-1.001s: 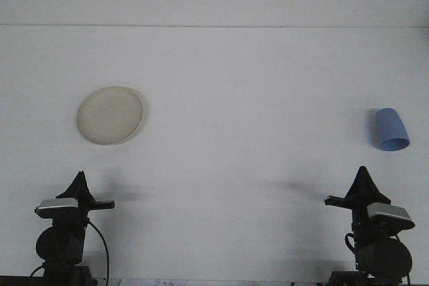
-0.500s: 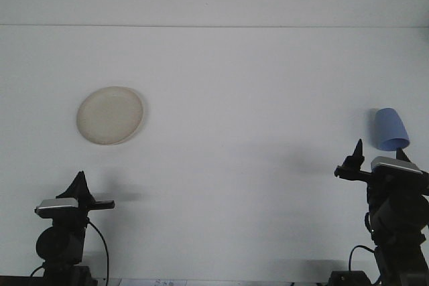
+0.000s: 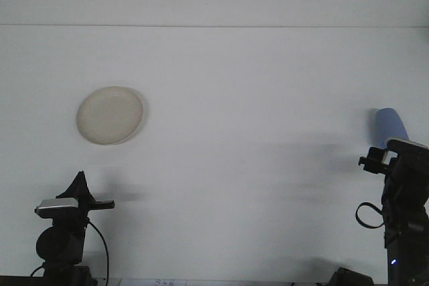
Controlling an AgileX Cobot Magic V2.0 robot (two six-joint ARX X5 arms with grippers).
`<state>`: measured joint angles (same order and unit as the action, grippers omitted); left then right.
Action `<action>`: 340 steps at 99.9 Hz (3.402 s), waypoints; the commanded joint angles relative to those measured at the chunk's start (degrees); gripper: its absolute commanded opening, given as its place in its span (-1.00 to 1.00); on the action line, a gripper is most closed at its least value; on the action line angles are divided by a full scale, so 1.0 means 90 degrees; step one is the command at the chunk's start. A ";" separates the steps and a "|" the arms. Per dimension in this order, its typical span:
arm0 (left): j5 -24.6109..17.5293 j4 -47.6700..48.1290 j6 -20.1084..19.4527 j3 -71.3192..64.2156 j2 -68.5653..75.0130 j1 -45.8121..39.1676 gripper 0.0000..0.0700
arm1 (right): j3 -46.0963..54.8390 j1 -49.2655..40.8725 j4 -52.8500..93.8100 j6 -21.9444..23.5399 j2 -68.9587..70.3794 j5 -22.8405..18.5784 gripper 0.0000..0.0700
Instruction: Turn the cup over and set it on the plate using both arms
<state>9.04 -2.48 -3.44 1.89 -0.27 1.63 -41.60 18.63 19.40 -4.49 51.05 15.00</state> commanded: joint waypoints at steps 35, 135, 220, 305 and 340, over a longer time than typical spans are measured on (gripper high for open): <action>0.0015 -0.0063 0.0056 -0.0121 0.0010 -0.0012 -0.96 | -0.0090 0.1229 -0.0996 -0.0697 0.2176 -0.0704 0.53; 0.0015 -0.0063 0.0056 -0.0121 0.0010 -0.0012 -0.96 | -0.0090 0.1766 -0.5824 -0.0998 0.5304 -0.2749 -0.39; 0.0015 -0.0066 0.0056 -0.0121 0.0010 -0.0012 -0.96 | -0.0376 0.0155 -0.1727 0.1690 0.1579 -0.3028 -1.00; 0.0015 -0.0063 0.0056 -0.0121 0.0010 -0.0012 -0.96 | -0.4141 -0.6594 0.5003 0.1132 0.4063 -0.2616 -1.00; 0.0015 -0.0066 0.0056 -0.0121 0.0010 -0.0012 -0.96 | -0.4141 -0.7249 0.5047 0.1088 0.4826 -0.2606 -1.00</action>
<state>9.04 -2.48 -3.44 1.89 -0.27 1.63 -77.54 -45.89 64.93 6.17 92.66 -8.78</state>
